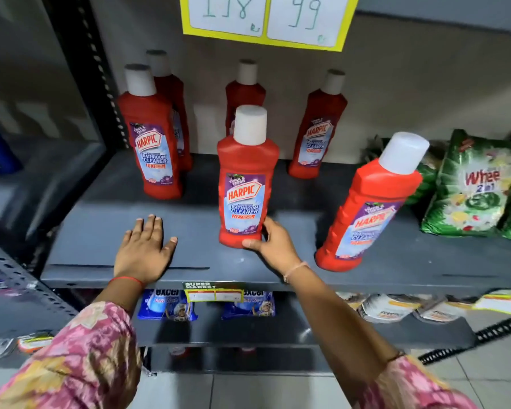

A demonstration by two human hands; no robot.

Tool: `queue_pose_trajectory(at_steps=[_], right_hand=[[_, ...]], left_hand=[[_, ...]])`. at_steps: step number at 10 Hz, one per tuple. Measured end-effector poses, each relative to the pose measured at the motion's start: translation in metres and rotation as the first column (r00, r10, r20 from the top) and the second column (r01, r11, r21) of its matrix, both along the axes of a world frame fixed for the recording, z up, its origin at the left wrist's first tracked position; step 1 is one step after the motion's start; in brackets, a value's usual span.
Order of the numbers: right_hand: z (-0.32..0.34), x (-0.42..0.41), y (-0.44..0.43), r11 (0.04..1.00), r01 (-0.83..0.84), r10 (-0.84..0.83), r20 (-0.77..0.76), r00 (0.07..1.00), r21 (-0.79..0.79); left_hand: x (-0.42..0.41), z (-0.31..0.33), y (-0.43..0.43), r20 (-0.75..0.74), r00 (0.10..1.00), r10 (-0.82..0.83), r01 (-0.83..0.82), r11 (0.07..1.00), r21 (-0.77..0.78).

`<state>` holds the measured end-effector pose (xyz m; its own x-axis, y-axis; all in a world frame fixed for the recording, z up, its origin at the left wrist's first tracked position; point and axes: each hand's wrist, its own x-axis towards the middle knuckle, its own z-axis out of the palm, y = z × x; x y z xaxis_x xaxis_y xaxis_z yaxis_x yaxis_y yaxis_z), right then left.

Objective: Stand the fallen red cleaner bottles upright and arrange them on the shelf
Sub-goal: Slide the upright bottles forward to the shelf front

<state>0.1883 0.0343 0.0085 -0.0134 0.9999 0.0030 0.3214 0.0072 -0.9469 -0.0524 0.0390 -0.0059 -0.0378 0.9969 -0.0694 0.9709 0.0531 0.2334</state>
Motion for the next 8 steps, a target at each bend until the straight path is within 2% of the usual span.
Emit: queue_pose_trajectory(at_steps=[6, 7, 8], right_hand=[[0.004, 0.001, -0.037, 0.997, -0.054, 0.057, 0.051, 0.997, -0.058], [-0.005, 0.004, -0.038, 0.996, 0.046, -0.052, 0.083, 0.995, 0.076], [-0.016, -0.007, -0.073, 0.833, 0.273, -0.373, 0.126, 0.919, 0.481]], left_hand=[[-0.003, -0.001, 0.001, 0.025, 0.999, -0.042, 0.043, 0.999, -0.014], [-0.012, 0.005, -0.001, 0.074, 0.996, -0.055, 0.057, 0.998, -0.027], [-0.046, 0.005, -0.005, 0.076, 0.997, -0.018, 0.02, 1.0, -0.024]])
